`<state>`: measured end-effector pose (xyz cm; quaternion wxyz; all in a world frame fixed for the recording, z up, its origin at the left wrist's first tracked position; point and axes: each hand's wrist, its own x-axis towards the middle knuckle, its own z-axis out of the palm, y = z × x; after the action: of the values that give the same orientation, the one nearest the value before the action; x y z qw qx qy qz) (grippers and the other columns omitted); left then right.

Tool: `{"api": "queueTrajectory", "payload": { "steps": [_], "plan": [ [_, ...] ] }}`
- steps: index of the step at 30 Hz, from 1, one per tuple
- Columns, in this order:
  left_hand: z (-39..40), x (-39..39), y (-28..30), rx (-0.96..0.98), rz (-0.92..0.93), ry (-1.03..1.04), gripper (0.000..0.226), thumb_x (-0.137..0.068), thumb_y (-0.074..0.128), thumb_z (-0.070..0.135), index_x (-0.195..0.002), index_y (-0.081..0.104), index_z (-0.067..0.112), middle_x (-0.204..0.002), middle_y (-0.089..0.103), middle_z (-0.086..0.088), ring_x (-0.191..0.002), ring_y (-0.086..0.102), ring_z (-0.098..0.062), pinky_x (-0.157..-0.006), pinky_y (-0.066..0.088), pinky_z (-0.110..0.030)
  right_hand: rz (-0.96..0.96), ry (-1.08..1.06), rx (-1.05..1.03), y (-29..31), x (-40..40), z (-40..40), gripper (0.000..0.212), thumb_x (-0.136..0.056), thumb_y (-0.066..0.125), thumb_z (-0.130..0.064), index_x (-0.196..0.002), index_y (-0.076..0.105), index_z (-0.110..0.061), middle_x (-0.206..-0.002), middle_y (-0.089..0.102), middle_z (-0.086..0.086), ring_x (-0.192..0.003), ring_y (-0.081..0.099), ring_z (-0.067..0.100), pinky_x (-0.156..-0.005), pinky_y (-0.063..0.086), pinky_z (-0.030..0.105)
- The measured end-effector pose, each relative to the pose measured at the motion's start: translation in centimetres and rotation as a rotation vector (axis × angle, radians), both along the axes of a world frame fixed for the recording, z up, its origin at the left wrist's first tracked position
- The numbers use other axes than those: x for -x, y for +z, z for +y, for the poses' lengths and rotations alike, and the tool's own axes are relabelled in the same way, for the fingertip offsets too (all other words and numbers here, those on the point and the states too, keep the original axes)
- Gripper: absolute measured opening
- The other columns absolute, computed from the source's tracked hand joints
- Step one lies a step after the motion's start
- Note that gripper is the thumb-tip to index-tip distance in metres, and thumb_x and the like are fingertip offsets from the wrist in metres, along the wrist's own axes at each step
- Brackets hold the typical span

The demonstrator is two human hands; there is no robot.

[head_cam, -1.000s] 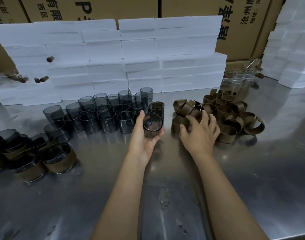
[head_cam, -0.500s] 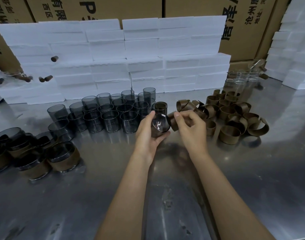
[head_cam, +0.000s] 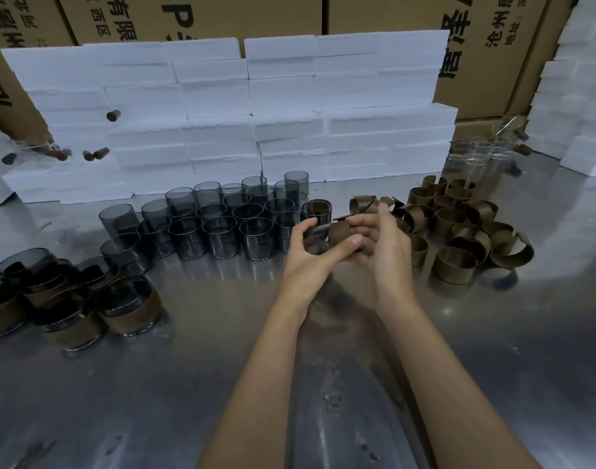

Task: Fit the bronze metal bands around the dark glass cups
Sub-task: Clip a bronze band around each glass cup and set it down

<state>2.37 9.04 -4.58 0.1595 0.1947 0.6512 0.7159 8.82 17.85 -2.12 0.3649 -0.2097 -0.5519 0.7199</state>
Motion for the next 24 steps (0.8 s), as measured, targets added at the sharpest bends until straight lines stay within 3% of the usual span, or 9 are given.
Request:
{"api": "queueTrajectory", "payload": {
  "steps": [5, 9, 14, 18, 20, 24],
  "plan": [
    [0.21, 0.16, -0.28, -0.026, -0.041, 0.015, 0.09, -0.048, 0.089, 0.057, -0.129, 0.055, 0.038, -0.129, 0.064, 0.004, -0.116, 0.067, -0.015, -0.105, 0.053, -0.041, 0.051, 0.072, 0.055, 0.1, -0.23, 0.28, 0.044, -0.109, 0.04, -0.037, -0.092, 0.066, -0.006, -0.073, 0.071, 0.007, -0.067, 0.072, 0.016, -0.053, 0.058, 0.031],
    [-0.09, 0.24, -0.22, -0.113, -0.111, 0.01, 0.086, -0.048, 0.088, 0.053, -0.127, 0.058, 0.036, -0.126, 0.063, 0.003, -0.107, 0.071, -0.013, -0.09, 0.06, -0.032, 0.055, 0.105, 0.008, 0.03, -0.29, 0.25, 0.041, -0.109, 0.04, -0.036, -0.098, 0.066, -0.007, -0.07, 0.072, 0.005, -0.065, 0.071, 0.016, -0.053, 0.059, 0.031],
    [-0.19, 0.51, -0.17, -0.215, -0.206, 0.016, 0.083, -0.054, 0.09, 0.042, -0.129, 0.057, 0.027, -0.127, 0.063, 0.001, -0.099, 0.075, -0.01, -0.086, 0.061, -0.029, 0.025, -0.001, -0.191, 0.07, -0.53, -0.09, 0.034, -0.098, 0.045, -0.036, -0.091, 0.069, -0.012, -0.076, 0.077, 0.006, -0.078, 0.069, 0.015, -0.058, 0.046, 0.025],
    [-0.52, 0.79, -0.08, -0.269, -0.277, -0.022, 0.08, -0.06, 0.09, 0.034, -0.133, 0.057, 0.02, -0.134, 0.061, -0.008, -0.106, 0.073, -0.013, -0.09, 0.06, -0.033, 0.033, -0.235, -0.273, -0.21, -0.44, 0.33, 0.019, -0.101, 0.06, -0.026, -0.088, 0.069, -0.017, -0.086, 0.072, -0.002, -0.082, 0.063, 0.005, -0.075, 0.045, 0.028],
    [-0.62, 0.8, 0.05, -0.304, -0.331, -0.1, 0.079, -0.063, 0.089, 0.031, -0.134, 0.057, 0.017, -0.132, 0.064, -0.011, -0.111, 0.071, -0.018, -0.091, 0.06, -0.036, -0.016, -0.178, -0.223, -0.27, -0.31, 0.51, 0.014, -0.099, 0.065, -0.035, -0.095, 0.066, -0.022, -0.099, 0.07, -0.006, -0.091, 0.062, 0.004, -0.085, 0.049, 0.032],
    [-0.27, 0.44, 0.16, -0.352, -0.372, -0.244, 0.072, -0.061, 0.088, 0.023, -0.128, 0.062, 0.015, -0.105, 0.075, -0.007, -0.103, 0.072, -0.024, -0.093, 0.059, -0.045, -0.175, 0.144, -0.01, -0.55, 0.07, 0.62, 0.051, -0.082, 0.064, -0.072, -0.111, 0.071, -0.03, -0.11, 0.076, -0.008, -0.108, 0.07, 0.01, -0.106, 0.052, 0.043]
  ]
}}
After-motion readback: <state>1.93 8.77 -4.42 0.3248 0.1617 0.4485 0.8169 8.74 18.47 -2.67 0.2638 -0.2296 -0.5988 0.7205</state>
